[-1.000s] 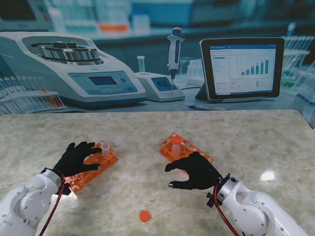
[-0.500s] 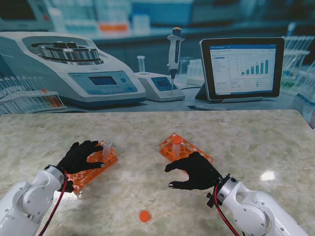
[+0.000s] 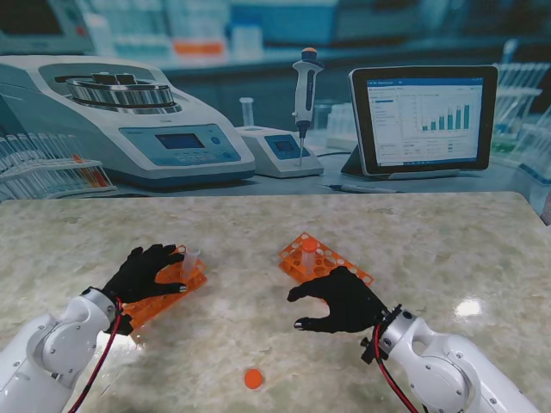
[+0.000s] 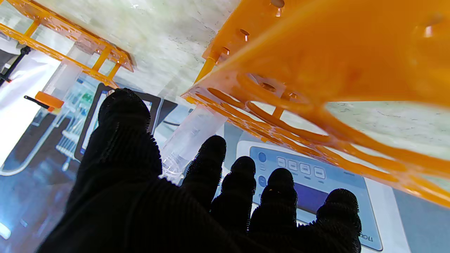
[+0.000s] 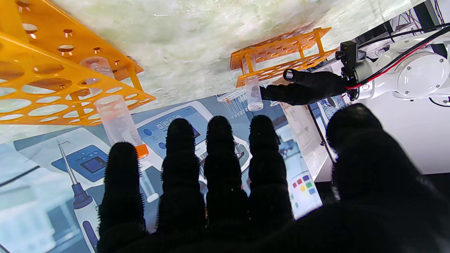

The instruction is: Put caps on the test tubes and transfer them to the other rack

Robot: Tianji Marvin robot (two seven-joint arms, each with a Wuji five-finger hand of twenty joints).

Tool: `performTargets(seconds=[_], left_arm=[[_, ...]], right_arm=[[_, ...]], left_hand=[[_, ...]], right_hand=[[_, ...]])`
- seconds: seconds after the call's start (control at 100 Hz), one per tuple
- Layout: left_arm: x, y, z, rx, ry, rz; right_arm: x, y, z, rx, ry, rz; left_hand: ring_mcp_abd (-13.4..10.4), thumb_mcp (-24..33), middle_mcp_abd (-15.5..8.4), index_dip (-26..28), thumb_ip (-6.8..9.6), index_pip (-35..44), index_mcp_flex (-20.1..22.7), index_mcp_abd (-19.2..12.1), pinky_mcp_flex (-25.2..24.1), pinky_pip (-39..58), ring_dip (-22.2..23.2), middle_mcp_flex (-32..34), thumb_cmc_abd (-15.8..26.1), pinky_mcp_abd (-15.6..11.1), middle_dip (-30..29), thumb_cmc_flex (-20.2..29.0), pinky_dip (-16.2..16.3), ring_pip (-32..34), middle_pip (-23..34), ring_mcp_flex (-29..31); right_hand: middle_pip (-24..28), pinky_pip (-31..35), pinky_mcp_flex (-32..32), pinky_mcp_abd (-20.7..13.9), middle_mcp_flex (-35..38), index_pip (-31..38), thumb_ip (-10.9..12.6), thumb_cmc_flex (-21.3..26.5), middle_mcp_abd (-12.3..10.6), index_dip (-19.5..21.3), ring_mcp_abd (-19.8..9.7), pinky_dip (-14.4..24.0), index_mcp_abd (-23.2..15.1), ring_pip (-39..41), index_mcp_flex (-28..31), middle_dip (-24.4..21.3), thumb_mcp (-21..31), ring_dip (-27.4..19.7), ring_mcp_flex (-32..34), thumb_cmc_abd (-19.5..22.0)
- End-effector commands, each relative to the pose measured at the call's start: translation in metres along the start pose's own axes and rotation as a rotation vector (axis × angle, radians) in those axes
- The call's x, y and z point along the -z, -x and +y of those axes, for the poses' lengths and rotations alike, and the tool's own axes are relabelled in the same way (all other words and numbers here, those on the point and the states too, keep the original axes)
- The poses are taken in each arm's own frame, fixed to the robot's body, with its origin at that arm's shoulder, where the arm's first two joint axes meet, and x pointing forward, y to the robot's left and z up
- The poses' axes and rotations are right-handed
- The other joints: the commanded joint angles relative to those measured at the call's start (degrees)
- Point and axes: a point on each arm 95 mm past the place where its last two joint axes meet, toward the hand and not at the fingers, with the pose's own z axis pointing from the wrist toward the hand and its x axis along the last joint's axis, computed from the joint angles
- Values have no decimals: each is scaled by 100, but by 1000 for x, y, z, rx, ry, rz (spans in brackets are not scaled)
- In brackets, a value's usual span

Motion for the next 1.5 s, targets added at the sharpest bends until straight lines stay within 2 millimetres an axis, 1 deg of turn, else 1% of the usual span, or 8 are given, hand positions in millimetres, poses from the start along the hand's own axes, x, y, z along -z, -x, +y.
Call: performTargets(seconds=[0.0, 0.22, 0.48, 0.68, 0.78, 1.04, 1.28, 1.49], left_arm=[[-1, -3, 1, 0, 2, 12], [6, -1, -2, -56, 8, 1], [12, 2, -7, -110, -1, -22], [9, -1, -7, -98, -6, -16], [7, -3, -7, -92, -4, -10], [10, -14, -6, -68, 18, -7], [9, -14, -4, -57, 39, -8], [12, -13, -5, -65, 43, -20]], right_arm=[[0, -1, -3, -8, -10, 2], [0, -2, -4, -8, -10, 3], [-1, -3, -4, -9, -12, 7], [-1, -3, -4, -10, -14, 7], [0, -3, -4, -10, -14, 7], [-1, -2, -2, -11, -17, 9], [-2, -1, -2, -12, -23, 11], [-1, -1, -2, -11, -23, 12]], left_hand=[[-124, 78, 84, -79, 3, -112, -45, -402, -64, -329, -101, -133, -73, -24, -90, -103, -159, -74, -93, -234], [-118, 88, 96, -77, 5, -103, -42, -423, -69, -325, -101, -139, -83, -25, -94, -53, -162, -79, -102, -241], [-119, 70, 150, -99, 3, -151, -112, -315, -71, -355, -116, -267, -47, -34, -133, -84, -218, -107, -148, -334], [-143, 66, 197, -126, 3, -230, -211, -221, -68, -368, -142, -434, -19, -43, -189, -130, -279, -139, -192, -453], [-107, 64, 211, -132, 3, -257, -239, -171, -66, -372, -150, -466, -12, -38, -204, -153, -311, -138, -189, -466], [-115, 55, 242, -141, -1, -317, -303, -116, -69, -383, -176, -561, -2, -36, -232, -215, -385, -153, -200, -525], [-76, 57, 291, -142, -1, -365, -383, -101, -69, -397, -205, -649, 6, -29, -259, -257, -469, -175, -207, -596], [-41, 56, 359, -137, -6, -386, -442, -84, -66, -396, -229, -671, 99, -33, -288, -308, -525, -178, -214, -596]], right_hand=[[-51, -17, -115, 118, -23, 1, 122, -179, -143, 17, -131, -135, -17, -71, -102, 5, -76, -75, -130, 187], [-53, -16, -113, 120, -28, 2, 121, -179, -126, 17, -128, -136, -6, -69, -96, 5, -78, -75, -129, 184], [-51, -17, -115, 124, -24, 1, 122, -178, -132, 17, -138, -136, -9, -68, -99, 6, -76, -75, -123, 178], [-51, -19, -117, 120, -22, 2, 121, -178, -116, 17, -133, -138, -11, -69, -94, 6, -76, -76, -128, 178], [-47, -20, -118, 121, -14, 5, 120, -189, -128, 18, -140, -139, -6, -70, -86, 8, -80, -76, -127, 177], [-49, -21, -118, 120, -16, 2, 120, -186, -131, 17, -136, -139, -10, -69, -92, 8, -74, -76, -124, 169], [-52, -23, -120, 122, -23, 0, 120, -188, -121, 17, -144, -141, -19, -70, -96, 7, -69, -77, -125, 171], [-50, -21, -118, 124, -19, 3, 120, -187, -138, 18, -140, -140, -13, -71, -93, 8, -64, -78, -126, 167]])
